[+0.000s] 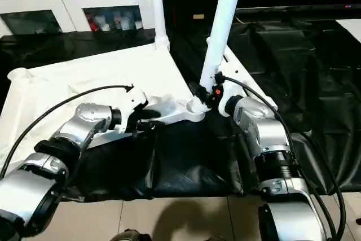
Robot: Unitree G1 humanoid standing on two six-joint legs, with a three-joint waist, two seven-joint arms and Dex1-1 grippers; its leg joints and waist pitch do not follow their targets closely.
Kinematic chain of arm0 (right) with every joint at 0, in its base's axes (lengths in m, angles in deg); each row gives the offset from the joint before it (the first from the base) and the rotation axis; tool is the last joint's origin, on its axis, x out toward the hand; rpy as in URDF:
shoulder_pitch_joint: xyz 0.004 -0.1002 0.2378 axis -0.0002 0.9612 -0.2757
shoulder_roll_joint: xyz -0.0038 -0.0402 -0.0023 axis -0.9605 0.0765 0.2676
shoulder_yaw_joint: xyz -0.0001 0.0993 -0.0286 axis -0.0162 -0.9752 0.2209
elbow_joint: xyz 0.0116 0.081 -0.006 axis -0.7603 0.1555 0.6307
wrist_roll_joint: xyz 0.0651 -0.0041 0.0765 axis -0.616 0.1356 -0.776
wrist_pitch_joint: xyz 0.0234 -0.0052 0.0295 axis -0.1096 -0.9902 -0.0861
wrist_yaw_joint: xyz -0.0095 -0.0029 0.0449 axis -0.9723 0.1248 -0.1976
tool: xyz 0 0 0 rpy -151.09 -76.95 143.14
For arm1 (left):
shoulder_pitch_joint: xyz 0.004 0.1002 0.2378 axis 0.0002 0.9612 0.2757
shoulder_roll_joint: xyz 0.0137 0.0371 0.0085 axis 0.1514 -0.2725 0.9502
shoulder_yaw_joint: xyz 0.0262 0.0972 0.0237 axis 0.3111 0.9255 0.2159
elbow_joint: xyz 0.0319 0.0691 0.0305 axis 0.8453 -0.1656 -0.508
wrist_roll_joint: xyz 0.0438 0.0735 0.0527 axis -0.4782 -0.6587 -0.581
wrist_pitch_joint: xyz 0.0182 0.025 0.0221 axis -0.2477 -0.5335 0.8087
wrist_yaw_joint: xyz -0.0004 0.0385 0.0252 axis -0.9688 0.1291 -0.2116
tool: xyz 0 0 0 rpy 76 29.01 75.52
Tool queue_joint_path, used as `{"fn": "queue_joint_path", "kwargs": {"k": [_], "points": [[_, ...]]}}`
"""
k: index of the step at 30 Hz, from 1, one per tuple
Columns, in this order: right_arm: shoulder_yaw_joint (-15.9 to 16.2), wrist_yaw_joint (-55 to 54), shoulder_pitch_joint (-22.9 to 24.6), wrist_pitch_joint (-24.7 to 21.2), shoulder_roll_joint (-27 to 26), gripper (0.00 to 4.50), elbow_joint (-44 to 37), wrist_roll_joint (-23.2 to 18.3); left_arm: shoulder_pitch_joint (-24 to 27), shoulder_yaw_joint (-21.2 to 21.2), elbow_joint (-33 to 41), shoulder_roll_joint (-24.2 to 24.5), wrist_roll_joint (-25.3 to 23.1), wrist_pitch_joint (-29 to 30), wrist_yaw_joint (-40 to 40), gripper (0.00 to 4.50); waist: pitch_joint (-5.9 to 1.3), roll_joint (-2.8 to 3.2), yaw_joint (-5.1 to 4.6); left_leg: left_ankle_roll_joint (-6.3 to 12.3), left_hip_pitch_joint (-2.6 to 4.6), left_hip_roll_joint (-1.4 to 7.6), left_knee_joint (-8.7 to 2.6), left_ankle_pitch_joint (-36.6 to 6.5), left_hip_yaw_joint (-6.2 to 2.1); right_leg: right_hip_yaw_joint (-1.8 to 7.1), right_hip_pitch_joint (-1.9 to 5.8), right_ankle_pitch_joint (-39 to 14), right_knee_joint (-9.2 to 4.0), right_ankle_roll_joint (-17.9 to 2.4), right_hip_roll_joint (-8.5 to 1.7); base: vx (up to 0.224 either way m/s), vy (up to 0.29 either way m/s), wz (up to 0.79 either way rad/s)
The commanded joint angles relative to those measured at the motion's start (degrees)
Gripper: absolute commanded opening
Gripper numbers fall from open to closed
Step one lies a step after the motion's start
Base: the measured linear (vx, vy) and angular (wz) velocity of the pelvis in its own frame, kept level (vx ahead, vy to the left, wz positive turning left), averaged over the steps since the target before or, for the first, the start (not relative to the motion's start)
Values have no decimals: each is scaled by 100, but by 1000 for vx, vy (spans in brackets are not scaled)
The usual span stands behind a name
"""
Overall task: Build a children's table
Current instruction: Insert table leg to table base
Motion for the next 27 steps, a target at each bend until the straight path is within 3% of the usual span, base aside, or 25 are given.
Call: {"fn": "queue_joint_path", "kwargs": {"k": [1, 2, 4, 7, 9, 15, 21, 22, 27], "points": [[59, 36, -31, 52, -32, 193, 17, 41, -129, -24, -93, 55, -101, -87, 74, 126, -524, -58, 17, 534, 131, 203, -326, -526, -130, 210, 385, -164, -330, -1516, -396, 0, 0, 0], [65, 62, -34, 50, -30, 193, 21, 45, -147, -23, -144, 51, -121, -141, 86, 119, -521, -80, 14, 539, 128, 203, -329, -522, -127, 211, 387, -176, -334, -1516, -395, 0, 0, 0], [92, 133, -52, 48, -19, 193, 40, 54, -191, -51, -236, 35, -107, -233, 180, 86, -519, -77, 17, 543, 125, 201, -330, -517, -130, 210, 388, -234, -340, -1500, -399, 0, 0, 0], [130, 206, -76, 63, 2, 193, 70, 68, -250, -52, -344, 28, -115, -299, 269, 77, -523, -73, 22, 551, 130, 203, -325, -513, -126, 210, 384, -220, -331, -1516, -396, 0, 0, 0], [152, 278, -89, 55, 16, 193, 77, 70, -299, -68, -435, 20, -119, -361, 301, 44, -525, -81, 27, 579, 126, 200, -322, -495, -123, 212, 387, -149, -326, -1537, -396, 0, 0, 0], [225, 432, -82, -23, 35, 193, 31, 87, -357, -88, -567, 10, -166, -416, 439, 1, -521, -74, 41, 593, 128, 211, -327, -526, -125, 210, 384, -151, -325, -1548, -401, 0, 0, 0], [407, 731, -88, -281, 125, 193, -21, 129, -323, 52, -678, 56, -347, -558, 532, 0, -520, -82, 44, 607, 121, 213, -326, -514, -127, 212, 390, -142, -323, -1553, -404, 0, 0, 0], [424, 753, -90, -299, 134, 193, -24, 136, -316, 60, -676, 60, -357, -566, 527, 0, -522, -110, 44, 611, 125, 216, -328, -511, -124, 213, 389, -143, -327, -1550, -405, 0, 0, 0], [633, 1027, -84, -595, 286, 193, -70, 222, -211, 124, -632, 109, -441, -634, 612, 0, -507, -134, 54, 596, 122, 216, -335, -526, -120, 215, 386, -340, -341, -1505, -410, 0, 0, 0]]}}
